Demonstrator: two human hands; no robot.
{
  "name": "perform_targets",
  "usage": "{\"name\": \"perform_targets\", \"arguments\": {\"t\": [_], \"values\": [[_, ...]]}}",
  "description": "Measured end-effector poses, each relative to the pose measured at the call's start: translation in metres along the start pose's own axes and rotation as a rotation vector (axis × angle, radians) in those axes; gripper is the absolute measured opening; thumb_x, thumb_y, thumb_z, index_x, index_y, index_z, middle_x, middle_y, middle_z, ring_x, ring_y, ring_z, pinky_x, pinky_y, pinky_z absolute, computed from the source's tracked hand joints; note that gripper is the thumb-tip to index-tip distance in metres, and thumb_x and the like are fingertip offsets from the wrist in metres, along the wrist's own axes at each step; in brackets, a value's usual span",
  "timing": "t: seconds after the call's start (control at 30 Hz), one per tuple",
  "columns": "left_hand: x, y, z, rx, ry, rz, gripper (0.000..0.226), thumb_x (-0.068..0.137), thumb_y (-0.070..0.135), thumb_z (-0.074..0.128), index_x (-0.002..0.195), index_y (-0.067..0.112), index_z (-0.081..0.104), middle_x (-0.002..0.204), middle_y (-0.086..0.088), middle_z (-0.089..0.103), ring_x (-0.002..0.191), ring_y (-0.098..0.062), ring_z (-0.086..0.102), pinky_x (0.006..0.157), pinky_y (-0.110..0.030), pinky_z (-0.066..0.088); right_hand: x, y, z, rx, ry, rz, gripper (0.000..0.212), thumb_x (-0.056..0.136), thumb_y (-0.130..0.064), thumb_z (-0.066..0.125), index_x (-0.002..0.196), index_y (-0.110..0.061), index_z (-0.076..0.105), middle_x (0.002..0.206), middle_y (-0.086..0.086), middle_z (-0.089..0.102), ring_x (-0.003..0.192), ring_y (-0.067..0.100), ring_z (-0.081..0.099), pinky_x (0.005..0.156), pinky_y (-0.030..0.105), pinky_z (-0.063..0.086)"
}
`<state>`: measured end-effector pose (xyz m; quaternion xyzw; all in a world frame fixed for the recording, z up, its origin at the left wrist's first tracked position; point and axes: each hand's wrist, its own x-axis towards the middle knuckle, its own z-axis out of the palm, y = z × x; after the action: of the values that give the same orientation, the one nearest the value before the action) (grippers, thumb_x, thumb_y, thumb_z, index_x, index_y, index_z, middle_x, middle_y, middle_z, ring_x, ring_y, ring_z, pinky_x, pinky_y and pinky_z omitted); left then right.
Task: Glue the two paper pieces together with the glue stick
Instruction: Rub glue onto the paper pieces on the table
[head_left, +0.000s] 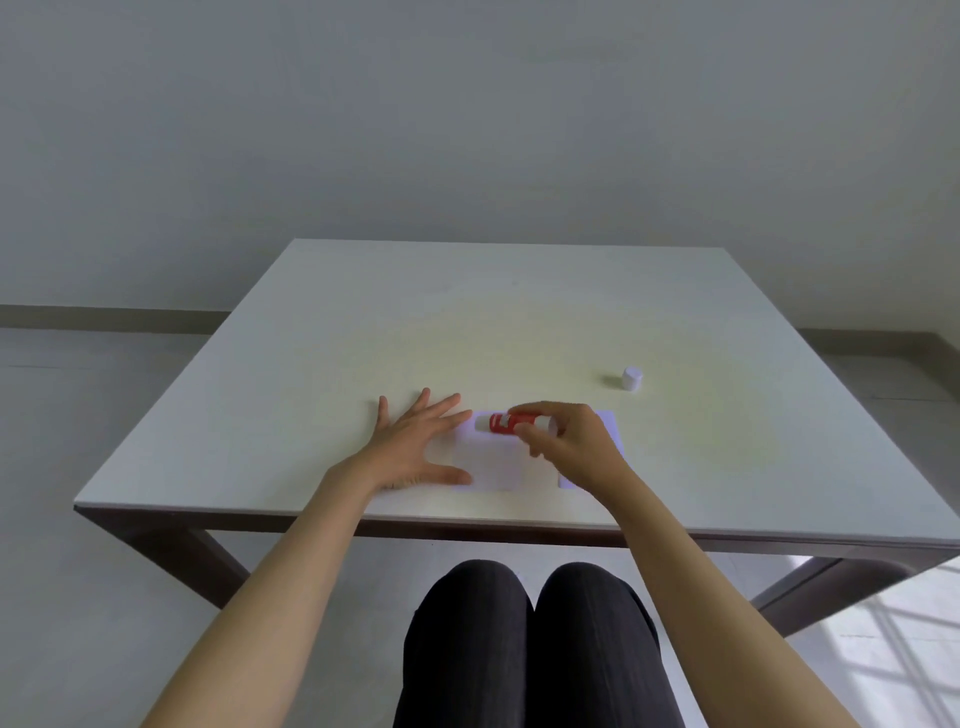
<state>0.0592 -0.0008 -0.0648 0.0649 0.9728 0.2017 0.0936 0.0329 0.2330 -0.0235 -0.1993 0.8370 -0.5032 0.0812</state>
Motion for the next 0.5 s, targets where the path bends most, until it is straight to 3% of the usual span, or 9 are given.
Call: {"name": "perform_targets", "arguments": {"t": [0.1,0.2,0.3,0.37,0.43,0.5], "values": [[-0.001,-0.002,0.001,-0.015,0.007,0.003,0.098,0.067,0.073,0.056,0.147,0.043,0.006,0.158,0.021,0.001,0.145,-0.007,-0.015,0.109,-0.052,-0.025,-0.005,0.002,-0.014,0.5,0.102,0.112,0.016,0.088,-0.023,0.06,0.097,-0.024,0.073,0.065,0.004,0.063,0.055,0.015,0.051,0.056,0.023,0.045],[-0.002,-0.001,-0.001,-0.055,-0.001,0.0,0.099,0.069,0.07,0.058,0.146,0.046,0.001,0.159,0.019,0.002,0.146,-0.007,-0.013,0.11,-0.051,-0.024,-0.009,0.005,-0.021,1.029,0.038,0.323,0.02,0.089,-0.028,0.059,0.101,-0.015,0.067,0.073,0.004,0.066,0.054,0.014,0.05,0.055,0.022,0.041],[-0.002,0.011,-0.003,-0.099,0.133,0.017,0.093,0.071,0.064,0.062,0.147,0.04,0.015,0.157,0.017,0.015,0.147,-0.007,0.0,0.113,-0.049,-0.02,-0.012,0.008,-0.013,1.114,-0.042,0.38,0.025,0.09,-0.033,0.055,0.106,-0.016,0.062,0.078,0.0,0.071,0.056,0.012,0.052,0.058,0.023,0.042],[0.0,0.032,-0.005,-0.243,0.305,0.056,0.073,0.075,0.054,0.066,0.139,0.03,0.042,0.144,0.019,0.04,0.145,-0.008,0.02,0.115,-0.044,-0.014,-0.013,0.006,-0.003,1.134,-0.096,0.377,0.026,0.091,-0.033,0.053,0.109,-0.017,0.061,0.082,-0.001,0.072,0.057,0.012,0.055,0.06,0.024,0.045],[0.002,0.059,-0.007,-0.481,0.436,0.078,0.041,0.08,0.043,0.067,0.117,0.026,0.065,0.118,0.023,0.059,0.13,-0.006,0.047,0.116,-0.038,-0.003,-0.013,0.002,0.008,1.131,-0.131,0.383,0.027,0.093,-0.033,0.052,0.111,-0.016,0.06,0.085,-0.001,0.071,0.06,0.014,0.056,0.062,0.025,0.045],[0.002,0.079,-0.01,-0.639,0.518,0.055,0.021,0.081,0.04,0.067,0.098,0.03,0.074,0.1,0.023,0.07,0.105,0.002,0.062,0.11,-0.029,0.017,-0.011,-0.001,0.018,1.105,-0.142,0.38,0.026,0.094,-0.033,0.051,0.108,-0.013,0.06,0.087,0.0,0.068,0.062,0.015,0.055,0.063,0.025,0.043]]}}
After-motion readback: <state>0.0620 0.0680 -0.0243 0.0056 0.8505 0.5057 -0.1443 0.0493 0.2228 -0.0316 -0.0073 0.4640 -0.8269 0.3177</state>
